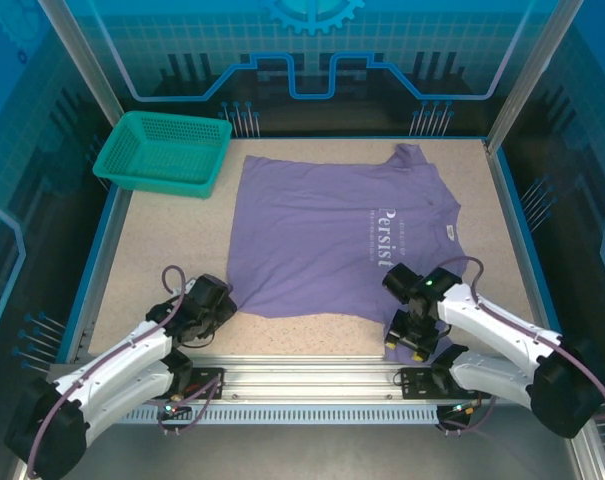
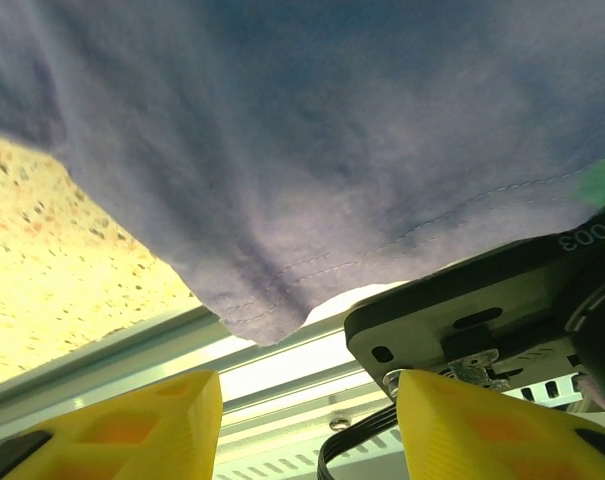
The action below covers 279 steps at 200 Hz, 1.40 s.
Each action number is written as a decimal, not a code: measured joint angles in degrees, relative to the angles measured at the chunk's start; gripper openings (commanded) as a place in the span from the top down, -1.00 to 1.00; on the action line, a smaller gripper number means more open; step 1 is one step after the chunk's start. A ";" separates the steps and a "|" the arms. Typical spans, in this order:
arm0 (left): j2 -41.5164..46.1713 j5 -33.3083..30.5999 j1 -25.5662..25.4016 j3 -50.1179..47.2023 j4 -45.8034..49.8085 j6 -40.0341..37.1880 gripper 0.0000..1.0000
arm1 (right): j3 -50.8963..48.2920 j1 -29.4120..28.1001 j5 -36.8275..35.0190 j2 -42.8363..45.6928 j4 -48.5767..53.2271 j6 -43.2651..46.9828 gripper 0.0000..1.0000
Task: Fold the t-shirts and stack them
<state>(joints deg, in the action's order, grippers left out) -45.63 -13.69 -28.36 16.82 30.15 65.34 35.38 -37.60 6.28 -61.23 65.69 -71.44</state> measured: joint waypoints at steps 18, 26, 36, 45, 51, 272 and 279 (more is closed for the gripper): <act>-0.48 0.22 0.13 0.20 -0.02 -1.66 -0.05 | 0.57 -4.46 -0.31 -2.51 -1.46 -1.51 0.04; -0.74 0.35 0.13 0.37 -0.24 -2.38 -0.13 | 1.16 -6.12 -0.57 -3.78 -1.99 -1.95 0.03; -1.11 0.44 0.13 0.48 -0.79 -3.19 -0.24 | 2.21 -8.28 -1.16 -5.73 -2.75 -2.40 0.04; -1.25 0.68 0.13 0.61 -1.42 -3.43 -0.26 | 2.91 -9.73 -1.51 -7.32 -3.52 -2.82 0.05; -1.27 0.81 0.13 0.66 -1.81 -3.85 -0.26 | 3.21 -10.54 -1.66 -8.39 -4.26 -3.04 0.06; -9.70 0.44 2.97 2.67 -12.52 -8.44 0.23 | 1.79 -13.00 -5.90 -15.58 -10.10 -3.08 0.37; -9.92 0.46 3.04 2.67 -12.74 -8.41 0.28 | 1.79 -13.00 -5.90 -16.41 -10.38 -2.84 0.44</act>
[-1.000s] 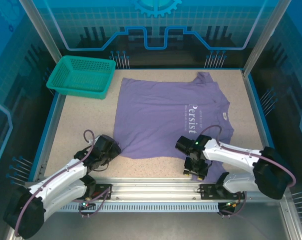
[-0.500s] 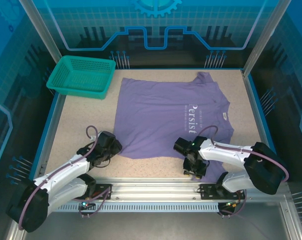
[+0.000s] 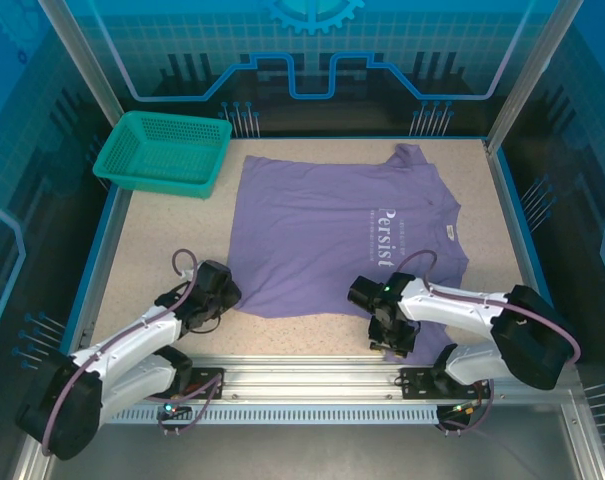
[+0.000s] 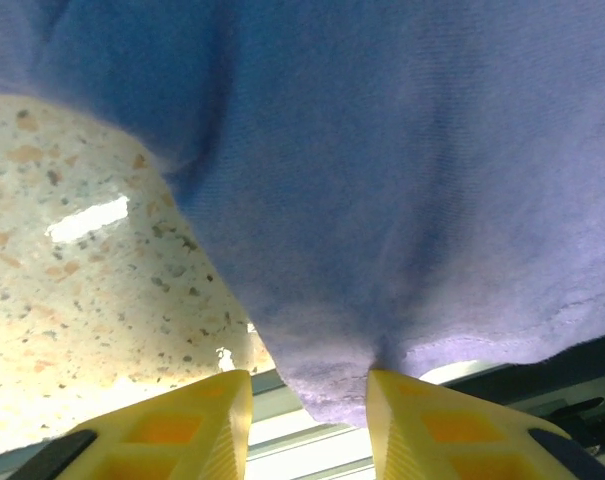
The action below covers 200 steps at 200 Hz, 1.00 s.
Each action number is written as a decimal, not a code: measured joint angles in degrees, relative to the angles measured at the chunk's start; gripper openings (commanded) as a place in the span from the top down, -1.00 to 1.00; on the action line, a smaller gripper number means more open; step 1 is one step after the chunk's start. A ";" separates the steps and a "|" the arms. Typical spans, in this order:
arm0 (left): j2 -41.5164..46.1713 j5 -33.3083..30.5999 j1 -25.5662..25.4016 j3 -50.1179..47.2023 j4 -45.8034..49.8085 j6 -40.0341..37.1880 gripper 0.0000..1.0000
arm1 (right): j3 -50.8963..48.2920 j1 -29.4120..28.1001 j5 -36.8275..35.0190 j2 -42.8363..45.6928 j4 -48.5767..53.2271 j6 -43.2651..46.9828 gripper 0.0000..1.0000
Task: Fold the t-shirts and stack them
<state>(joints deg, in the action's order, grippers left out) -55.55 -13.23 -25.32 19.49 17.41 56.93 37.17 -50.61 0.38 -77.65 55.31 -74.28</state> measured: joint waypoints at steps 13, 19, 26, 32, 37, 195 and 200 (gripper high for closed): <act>-0.26 0.15 0.04 0.00 -0.22 0.04 0.36 | 0.00 -0.02 0.02 -1.20 -0.50 0.07 0.54; -0.35 0.22 0.04 0.00 -0.26 0.02 0.40 | -0.02 -0.02 0.02 -1.68 -0.79 0.07 0.57; -0.33 0.39 0.04 0.00 -0.24 -0.02 0.43 | -0.02 -0.02 0.07 -2.08 -1.09 0.31 0.65; -0.33 0.44 0.04 0.00 -0.24 -0.04 0.46 | -0.02 -0.02 0.09 -2.14 -1.42 0.35 0.73; -0.33 0.55 0.04 0.00 -0.22 -0.11 0.48 | -0.02 -0.02 0.13 -2.14 -1.60 0.22 0.78; 1.22 0.72 1.79 4.00 8.76 -4.48 0.90 | 7.30 0.17 -2.80 0.85 2.27 5.14 1.00; 1.20 1.01 1.97 4.22 9.11 -4.92 0.91 | 7.48 0.37 -2.82 0.98 2.29 5.38 1.00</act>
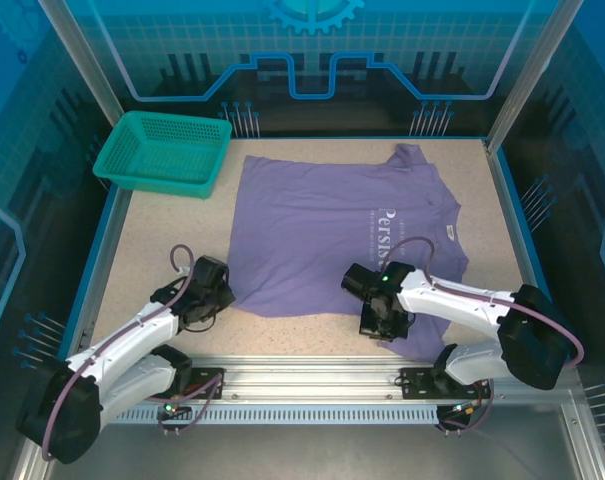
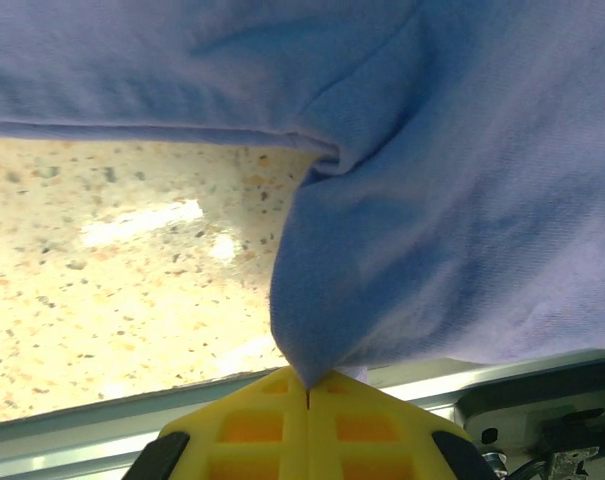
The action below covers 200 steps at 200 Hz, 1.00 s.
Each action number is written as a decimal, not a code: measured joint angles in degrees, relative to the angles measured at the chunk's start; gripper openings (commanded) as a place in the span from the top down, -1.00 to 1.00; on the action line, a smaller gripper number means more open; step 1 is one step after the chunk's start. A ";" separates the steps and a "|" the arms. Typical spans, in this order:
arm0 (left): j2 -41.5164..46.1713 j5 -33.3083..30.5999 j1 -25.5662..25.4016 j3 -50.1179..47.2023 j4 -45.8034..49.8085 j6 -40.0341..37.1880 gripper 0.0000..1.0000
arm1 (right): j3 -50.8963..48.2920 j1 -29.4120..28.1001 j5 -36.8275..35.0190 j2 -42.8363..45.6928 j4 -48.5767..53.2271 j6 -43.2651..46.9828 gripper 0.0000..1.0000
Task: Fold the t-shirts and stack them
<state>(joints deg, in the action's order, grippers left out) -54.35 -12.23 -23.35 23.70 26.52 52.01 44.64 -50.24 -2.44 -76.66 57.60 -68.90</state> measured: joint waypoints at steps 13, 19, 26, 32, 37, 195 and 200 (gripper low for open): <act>-0.35 0.55 0.50 0.50 0.46 -0.59 0.91 | 0.31 0.59 -0.07 0.44 0.02 0.63 1.00; -0.59 0.94 0.85 0.72 0.63 -0.96 0.92 | 0.48 1.01 -0.13 0.57 0.20 1.01 1.00; -0.98 1.44 1.31 1.05 0.79 -1.20 0.93 | 0.74 1.57 -0.15 0.72 0.39 1.36 1.00; -1.44 1.88 1.81 1.42 0.85 -1.42 0.96 | 0.98 2.10 -0.15 0.85 0.44 1.73 1.00; -1.88 2.29 2.23 1.77 0.87 -1.49 0.97 | 1.29 2.60 -0.20 0.96 0.55 2.10 1.00; -35.69 9.81 13.07 34.32 -2.23 -4.13 1.00 | 33.44 27.45 -6.58 -19.06 6.21 29.03 1.00; -37.16 9.99 13.38 35.54 -2.29 -4.15 1.00 | 34.42 28.09 -6.45 -20.41 6.19 29.86 1.00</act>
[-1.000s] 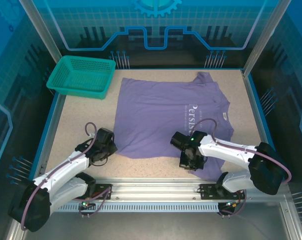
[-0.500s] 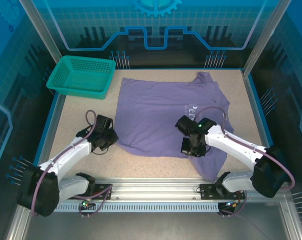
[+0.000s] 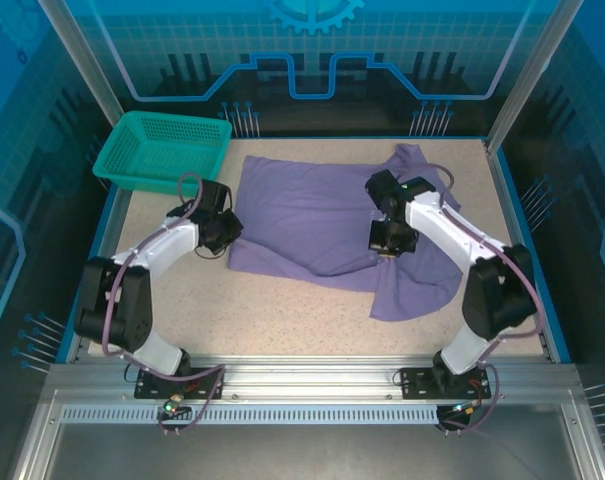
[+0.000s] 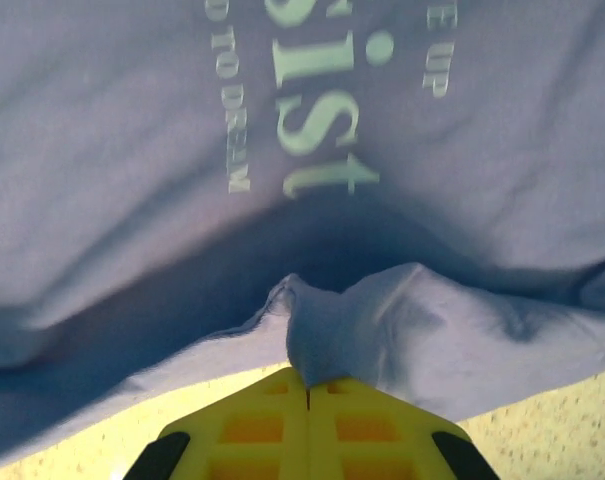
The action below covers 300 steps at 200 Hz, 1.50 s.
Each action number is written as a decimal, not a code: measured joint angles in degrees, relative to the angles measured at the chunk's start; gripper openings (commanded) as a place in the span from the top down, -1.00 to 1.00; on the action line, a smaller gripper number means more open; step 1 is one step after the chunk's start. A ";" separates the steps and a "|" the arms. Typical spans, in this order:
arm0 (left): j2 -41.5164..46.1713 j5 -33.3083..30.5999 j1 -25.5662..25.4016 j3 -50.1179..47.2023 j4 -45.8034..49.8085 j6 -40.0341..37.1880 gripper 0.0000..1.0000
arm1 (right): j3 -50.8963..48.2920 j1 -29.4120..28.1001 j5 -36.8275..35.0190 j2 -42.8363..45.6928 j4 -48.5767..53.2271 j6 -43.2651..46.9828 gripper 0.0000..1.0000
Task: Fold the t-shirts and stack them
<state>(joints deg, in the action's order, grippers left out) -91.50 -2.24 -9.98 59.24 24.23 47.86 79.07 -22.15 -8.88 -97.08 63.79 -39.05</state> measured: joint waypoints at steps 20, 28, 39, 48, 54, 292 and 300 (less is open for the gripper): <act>-5.55 0.48 0.87 4.72 -0.09 -0.22 1.00 | 3.76 2.78 0.59 -5.53 -0.52 2.95 1.00; -7.54 0.61 1.16 6.43 -0.07 -0.33 1.00 | 5.09 3.80 0.94 -7.50 -0.63 3.80 1.00; -10.16 0.87 1.60 8.85 0.11 -0.50 1.00 | 6.88 5.14 1.60 -10.12 -0.96 4.90 1.00; -12.17 1.18 2.01 10.80 0.37 -0.94 1.00 | 8.20 6.10 2.08 -12.15 -1.31 5.62 1.00; -13.40 1.27 2.34 11.91 0.37 -1.33 1.00 | 8.83 6.60 2.43 -13.25 -1.57 5.97 1.00; -8.52 1.42 -7.98 2.54 -6.93 -5.01 -0.29 | -19.30 -14.82 5.18 3.56 -14.43 5.57 0.00; -8.92 0.98 -7.98 1.99 -7.15 -5.40 -0.29 | -18.75 -15.32 3.89 2.47 -13.99 5.38 0.01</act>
<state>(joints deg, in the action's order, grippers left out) -100.42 -1.26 -17.96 61.23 17.08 42.46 60.31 -37.47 -4.99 -94.61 49.80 -33.67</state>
